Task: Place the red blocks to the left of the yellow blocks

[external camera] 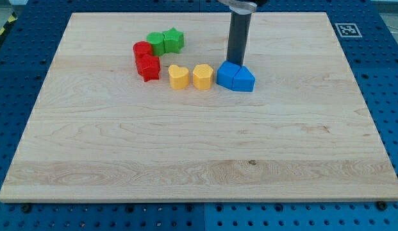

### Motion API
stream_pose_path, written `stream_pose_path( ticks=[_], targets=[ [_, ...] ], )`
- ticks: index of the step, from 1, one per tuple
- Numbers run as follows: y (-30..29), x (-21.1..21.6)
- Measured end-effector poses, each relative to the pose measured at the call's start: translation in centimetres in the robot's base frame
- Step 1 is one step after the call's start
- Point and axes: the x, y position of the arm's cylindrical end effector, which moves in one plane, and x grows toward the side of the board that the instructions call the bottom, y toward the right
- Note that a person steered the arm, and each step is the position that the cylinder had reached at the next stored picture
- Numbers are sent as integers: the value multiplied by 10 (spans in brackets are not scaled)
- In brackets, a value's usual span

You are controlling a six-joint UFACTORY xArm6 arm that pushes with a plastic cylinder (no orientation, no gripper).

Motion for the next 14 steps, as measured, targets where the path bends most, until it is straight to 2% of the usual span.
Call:
stream_pose_path(
  ticks=[2,3,4,7,9,10,14],
  targets=[
    [-6,2],
    [-11,-13],
    [-36,-33],
    [-146,-34],
    [-158,-69],
    [-168,-71],
    [-171,-7]
  ],
)
